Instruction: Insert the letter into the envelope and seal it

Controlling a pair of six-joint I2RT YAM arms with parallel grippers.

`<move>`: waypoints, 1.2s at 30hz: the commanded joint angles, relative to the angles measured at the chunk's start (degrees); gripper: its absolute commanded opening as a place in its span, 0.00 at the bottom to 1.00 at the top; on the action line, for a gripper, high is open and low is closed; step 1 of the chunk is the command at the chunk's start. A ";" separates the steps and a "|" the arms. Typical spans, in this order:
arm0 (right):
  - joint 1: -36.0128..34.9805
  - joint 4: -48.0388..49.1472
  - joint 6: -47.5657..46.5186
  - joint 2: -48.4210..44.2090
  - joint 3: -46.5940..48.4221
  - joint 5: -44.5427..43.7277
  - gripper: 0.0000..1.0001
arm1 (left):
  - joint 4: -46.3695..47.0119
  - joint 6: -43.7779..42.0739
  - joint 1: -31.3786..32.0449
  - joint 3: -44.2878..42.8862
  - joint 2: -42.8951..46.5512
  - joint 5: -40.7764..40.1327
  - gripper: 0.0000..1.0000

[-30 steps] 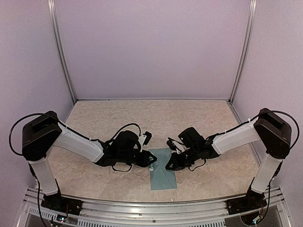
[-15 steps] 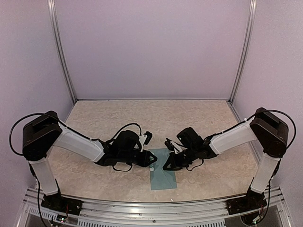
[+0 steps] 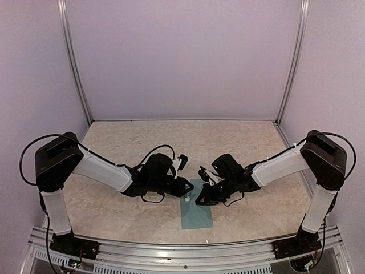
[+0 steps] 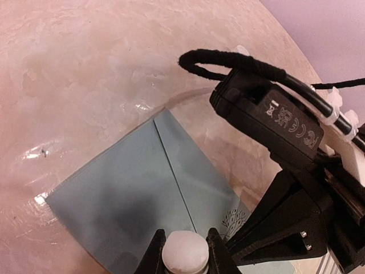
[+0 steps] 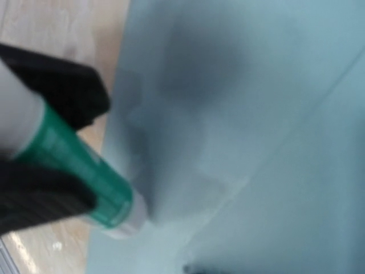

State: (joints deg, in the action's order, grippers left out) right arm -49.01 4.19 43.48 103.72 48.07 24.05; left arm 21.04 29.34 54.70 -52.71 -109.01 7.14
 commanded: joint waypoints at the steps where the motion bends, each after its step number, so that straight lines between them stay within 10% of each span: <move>1: 0.37 -2.09 1.67 1.24 -0.86 -5.64 0.00 | -0.26 -2.36 -0.12 -1.69 -3.00 -0.41 0.03; 36: 3.76 0.91 0.64 7.73 3.86 -5.33 0.00 | -3.24 -3.07 -2.95 0.59 -1.05 -3.79 0.01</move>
State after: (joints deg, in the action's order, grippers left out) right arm -45.80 8.95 44.86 108.90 52.99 20.71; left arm 23.09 26.81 53.95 -53.78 -110.85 6.07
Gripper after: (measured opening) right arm 0.003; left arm 0.169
